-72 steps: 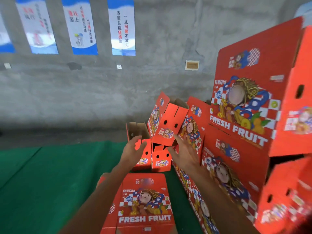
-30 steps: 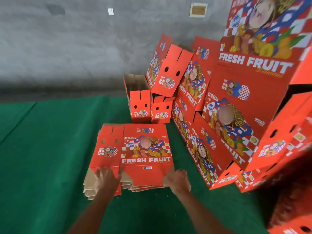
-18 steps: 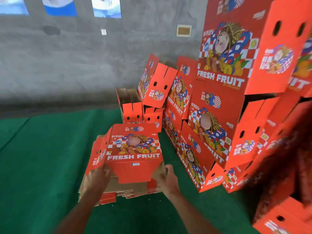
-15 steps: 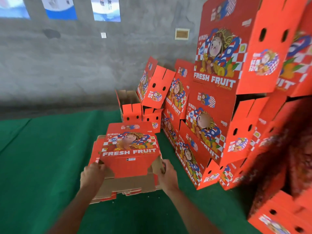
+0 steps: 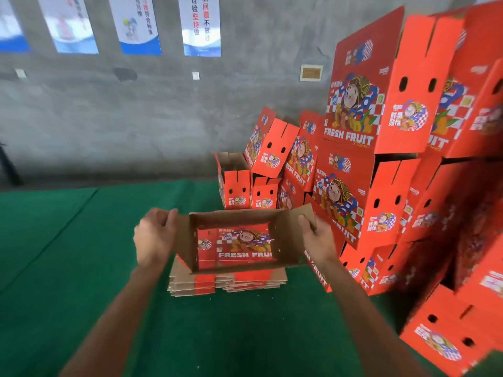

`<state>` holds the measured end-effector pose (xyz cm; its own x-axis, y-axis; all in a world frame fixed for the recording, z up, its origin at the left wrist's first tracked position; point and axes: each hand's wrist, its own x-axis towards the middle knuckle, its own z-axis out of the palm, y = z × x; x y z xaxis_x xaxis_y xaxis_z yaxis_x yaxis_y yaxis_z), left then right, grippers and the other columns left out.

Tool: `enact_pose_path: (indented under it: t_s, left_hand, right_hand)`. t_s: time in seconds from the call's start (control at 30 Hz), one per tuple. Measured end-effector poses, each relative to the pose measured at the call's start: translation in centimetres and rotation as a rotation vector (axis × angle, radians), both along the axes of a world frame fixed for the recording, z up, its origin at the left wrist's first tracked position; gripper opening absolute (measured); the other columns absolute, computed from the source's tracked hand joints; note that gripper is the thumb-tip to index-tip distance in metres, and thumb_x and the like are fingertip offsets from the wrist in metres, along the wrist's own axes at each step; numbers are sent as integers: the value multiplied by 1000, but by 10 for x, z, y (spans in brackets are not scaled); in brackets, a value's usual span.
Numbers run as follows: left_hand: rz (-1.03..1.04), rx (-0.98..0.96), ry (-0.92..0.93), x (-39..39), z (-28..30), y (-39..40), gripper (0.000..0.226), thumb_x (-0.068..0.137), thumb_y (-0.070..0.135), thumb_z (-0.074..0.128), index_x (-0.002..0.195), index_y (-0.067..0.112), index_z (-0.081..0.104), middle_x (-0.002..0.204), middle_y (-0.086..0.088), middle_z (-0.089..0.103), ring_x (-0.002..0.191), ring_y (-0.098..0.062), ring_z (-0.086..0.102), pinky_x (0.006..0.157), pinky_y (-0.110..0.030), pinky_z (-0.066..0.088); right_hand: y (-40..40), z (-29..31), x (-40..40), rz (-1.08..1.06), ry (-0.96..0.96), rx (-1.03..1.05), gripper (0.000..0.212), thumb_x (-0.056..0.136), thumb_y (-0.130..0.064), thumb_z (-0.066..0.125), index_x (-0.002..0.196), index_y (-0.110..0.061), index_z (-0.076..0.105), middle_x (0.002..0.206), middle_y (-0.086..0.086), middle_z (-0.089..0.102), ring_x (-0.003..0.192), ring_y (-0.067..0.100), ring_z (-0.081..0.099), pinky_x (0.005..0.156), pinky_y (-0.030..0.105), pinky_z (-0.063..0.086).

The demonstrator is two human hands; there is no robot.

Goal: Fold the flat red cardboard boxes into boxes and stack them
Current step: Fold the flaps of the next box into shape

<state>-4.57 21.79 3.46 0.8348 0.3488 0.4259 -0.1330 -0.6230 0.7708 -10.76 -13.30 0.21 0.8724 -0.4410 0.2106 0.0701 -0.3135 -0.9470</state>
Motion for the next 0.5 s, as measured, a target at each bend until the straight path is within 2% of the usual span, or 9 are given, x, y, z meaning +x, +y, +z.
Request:
enact_pose_path:
  t_s: [0.07,0.1,0.2,0.3,0.37,0.43,0.5]
  left_hand:
    - [7,-33,23,-5,4,10,26,96,35,68,88,10,72,90,-16,74,85,-37,68,74,-36,46]
    - [9,-49,51,-8,3,14,24,94,33,70,88,11,72,90,-16,74,87,-37,68,77,-37,48]
    - [-15,-71,196,-17,-6,16,17,88,29,74,84,12,73,90,-15,74,91,-36,69,80,-38,51]
    - [-42,-145,331,-27,-26,16,27,76,34,70,71,7,70,79,-14,72,82,-36,69,75,-38,54]
    - [-34,-190,378,-33,-44,14,28,71,37,67,66,10,68,75,-13,70,80,-35,68,74,-39,57]
    - [-20,-259,409,-37,-64,10,18,80,31,73,77,14,73,86,-13,74,89,-35,70,83,-44,60]
    - [-9,-371,417,-39,-79,4,18,84,27,77,95,12,76,97,-13,75,97,-34,71,91,-47,59]
  right_hand:
    - [-14,17,-13,50,63,-4,31,105,-33,55,85,-9,60,67,5,50,60,20,45,53,30,38]
    - [-20,24,-19,56,79,-22,29,104,-30,57,86,-9,61,70,6,54,63,21,49,58,33,41]
    - [-28,32,-33,55,53,-69,14,102,-18,61,103,-5,66,91,9,67,83,21,61,74,34,50]
    - [-28,17,-43,71,59,-75,18,100,-8,61,116,1,60,92,10,64,85,19,60,70,27,50]
    - [-31,3,-48,50,98,-13,22,100,-12,62,120,-2,59,100,14,66,89,24,63,70,31,51]
    - [-37,-16,-53,-1,130,6,29,100,-16,64,126,-7,57,113,15,65,96,25,62,75,33,51]
    - [-45,-36,-58,-53,148,10,46,99,-20,67,141,-7,51,131,14,59,114,28,58,93,41,52]
